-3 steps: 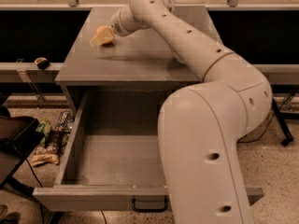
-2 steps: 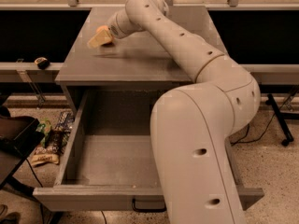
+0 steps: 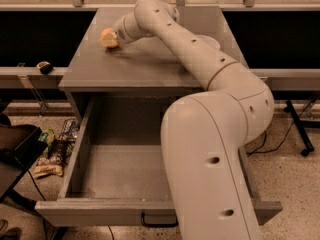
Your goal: Place orange into top drawer
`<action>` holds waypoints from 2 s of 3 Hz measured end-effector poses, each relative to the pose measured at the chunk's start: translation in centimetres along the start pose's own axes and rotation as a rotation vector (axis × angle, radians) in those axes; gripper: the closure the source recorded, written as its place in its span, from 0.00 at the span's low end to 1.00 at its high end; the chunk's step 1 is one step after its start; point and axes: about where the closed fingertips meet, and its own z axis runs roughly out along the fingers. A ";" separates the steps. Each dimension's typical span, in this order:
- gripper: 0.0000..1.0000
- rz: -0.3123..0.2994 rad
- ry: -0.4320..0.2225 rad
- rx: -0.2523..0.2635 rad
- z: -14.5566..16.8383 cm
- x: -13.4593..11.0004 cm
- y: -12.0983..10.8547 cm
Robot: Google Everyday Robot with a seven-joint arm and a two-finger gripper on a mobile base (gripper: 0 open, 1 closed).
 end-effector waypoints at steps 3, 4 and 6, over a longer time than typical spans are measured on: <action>1.00 -0.011 -0.004 0.013 -1.3 0.0 -0.1; 1.00 -0.008 -0.066 0.097 -7.8 -1.5 -1.9; 1.00 0.007 -0.070 0.199 -28.6 -1.2 1.4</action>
Offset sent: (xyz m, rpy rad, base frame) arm 0.0000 0.0000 0.0000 0.0000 0.0000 0.0000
